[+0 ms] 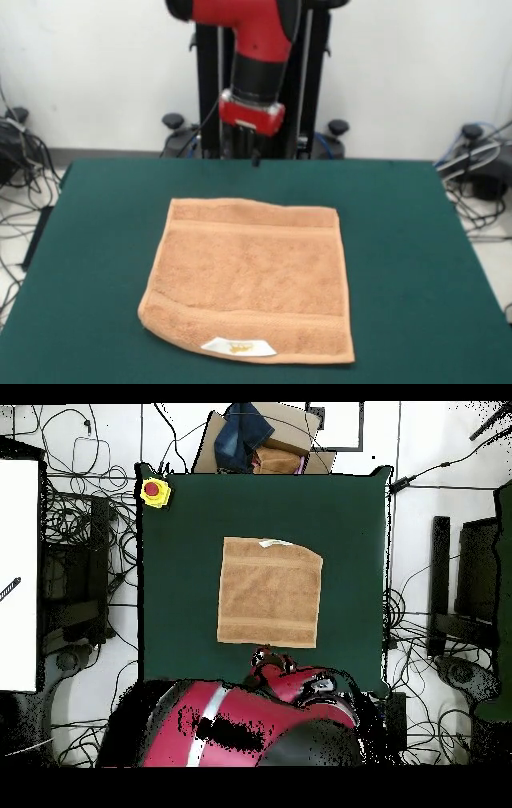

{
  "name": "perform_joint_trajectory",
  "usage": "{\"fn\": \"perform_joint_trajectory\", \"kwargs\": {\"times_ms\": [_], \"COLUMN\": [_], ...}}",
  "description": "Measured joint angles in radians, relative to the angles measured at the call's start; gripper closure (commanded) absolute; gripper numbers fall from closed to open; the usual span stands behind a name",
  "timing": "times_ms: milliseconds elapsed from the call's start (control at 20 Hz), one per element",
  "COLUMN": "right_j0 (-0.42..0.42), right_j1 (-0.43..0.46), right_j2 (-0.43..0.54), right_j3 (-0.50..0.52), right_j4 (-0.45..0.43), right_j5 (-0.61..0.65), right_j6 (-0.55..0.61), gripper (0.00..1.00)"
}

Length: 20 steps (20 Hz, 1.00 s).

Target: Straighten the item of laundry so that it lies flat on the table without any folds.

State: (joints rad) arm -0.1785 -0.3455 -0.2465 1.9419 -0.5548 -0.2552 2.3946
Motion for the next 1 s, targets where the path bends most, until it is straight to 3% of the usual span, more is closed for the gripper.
{"fn": "perform_joint_trajectory", "kwargs": {"times_ms": [200,350,650,1000], "right_j0": [-0.018,-0.002,0.100,0.130], "right_j1": [-0.086,-0.096,-0.026,0.046], "right_j2": [0.024,0.023,0.003,0.001], "right_j3": [0.022,0.016,-0.060,-0.148], "right_j4": [-0.008,-0.008,0.055,0.100], "right_j5": [0.081,0.083,0.083,0.083], "right_j6": [0.000,0.000,0.000,0.000], "gripper": [0.00,0.00,0.00,0.00]}}
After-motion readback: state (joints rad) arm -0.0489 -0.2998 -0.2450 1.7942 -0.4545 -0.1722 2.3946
